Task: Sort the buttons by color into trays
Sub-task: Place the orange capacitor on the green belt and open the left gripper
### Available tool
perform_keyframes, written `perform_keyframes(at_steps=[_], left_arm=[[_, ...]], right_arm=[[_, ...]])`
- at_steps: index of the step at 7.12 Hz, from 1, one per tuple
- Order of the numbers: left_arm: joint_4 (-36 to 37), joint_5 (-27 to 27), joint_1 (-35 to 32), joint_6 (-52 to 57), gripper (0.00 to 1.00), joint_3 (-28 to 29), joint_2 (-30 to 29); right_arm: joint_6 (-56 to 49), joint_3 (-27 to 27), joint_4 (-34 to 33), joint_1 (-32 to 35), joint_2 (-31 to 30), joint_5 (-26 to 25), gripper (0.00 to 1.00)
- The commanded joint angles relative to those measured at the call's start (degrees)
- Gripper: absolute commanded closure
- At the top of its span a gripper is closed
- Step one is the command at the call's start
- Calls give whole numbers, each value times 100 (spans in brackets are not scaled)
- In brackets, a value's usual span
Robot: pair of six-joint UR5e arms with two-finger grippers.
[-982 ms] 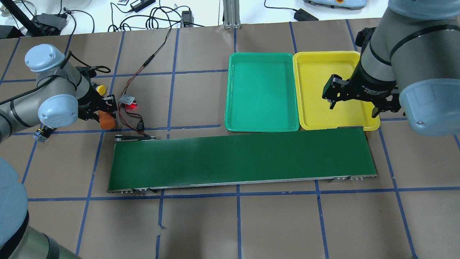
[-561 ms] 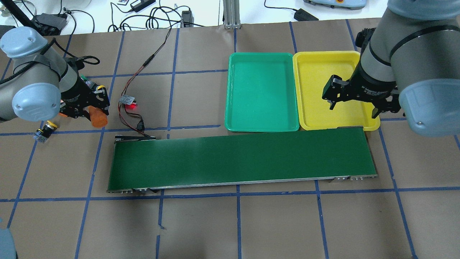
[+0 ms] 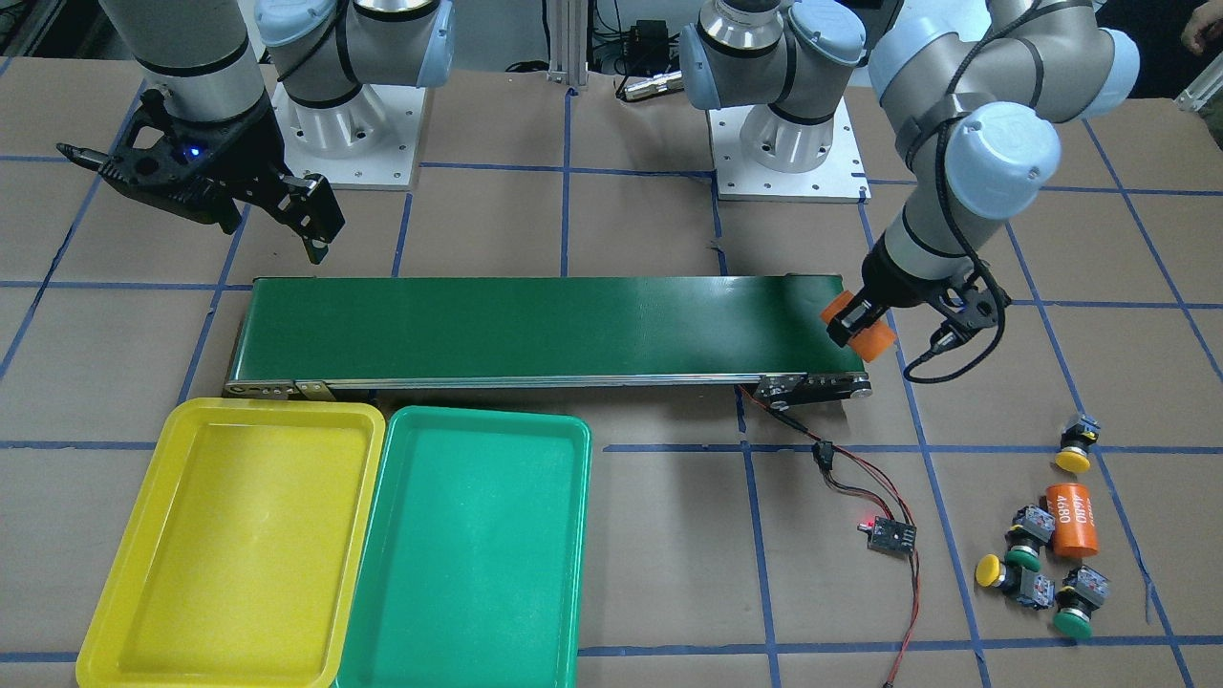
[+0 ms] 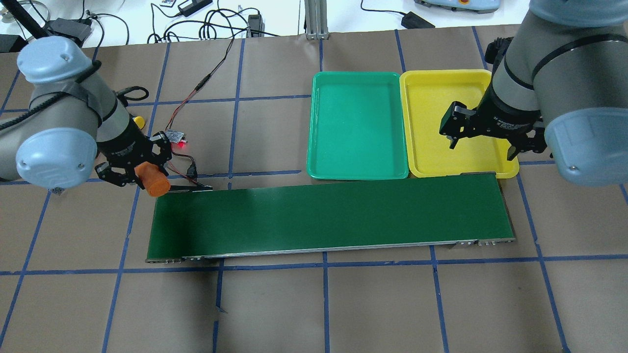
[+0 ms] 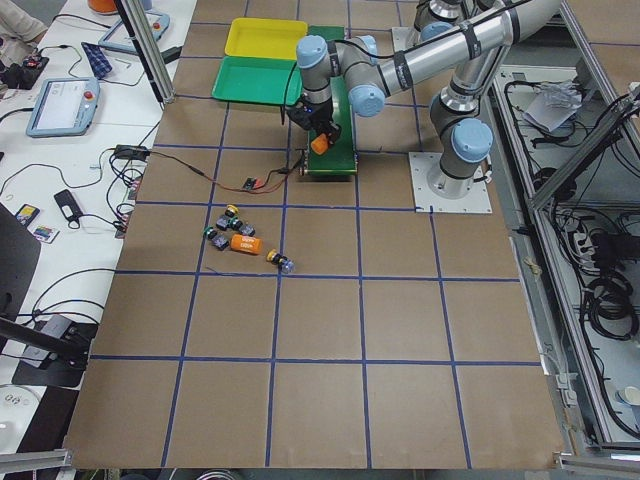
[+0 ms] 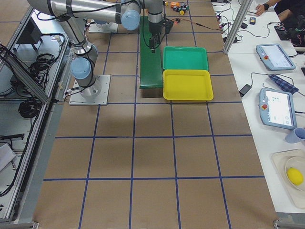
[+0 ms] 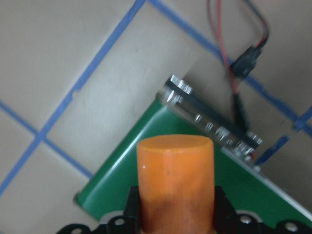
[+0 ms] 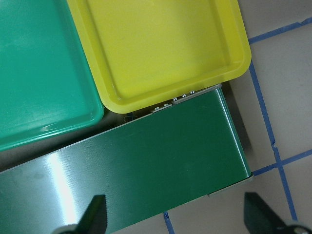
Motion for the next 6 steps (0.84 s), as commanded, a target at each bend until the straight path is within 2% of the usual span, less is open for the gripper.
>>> perform_keyframes(at_steps=[1, 2, 4, 5, 6], left_arm=[[-84, -212, -447, -1132, 100, -232, 221], [-23, -160, -467, -1258, 100, -293, 230], [361, -203, -423, -1329, 99, -311, -155], [573, -151, -423, -1225, 91, -268, -279], [592, -116, -415, -1285, 56, -285, -385]], right_arm=[[20, 7, 24, 3, 0, -4, 0], [38, 7, 41, 3, 0, -4, 0], [47, 7, 41, 3, -8, -4, 0], [29, 7, 24, 3, 0, -4, 0], [12, 7, -2, 3, 0, 5, 0]])
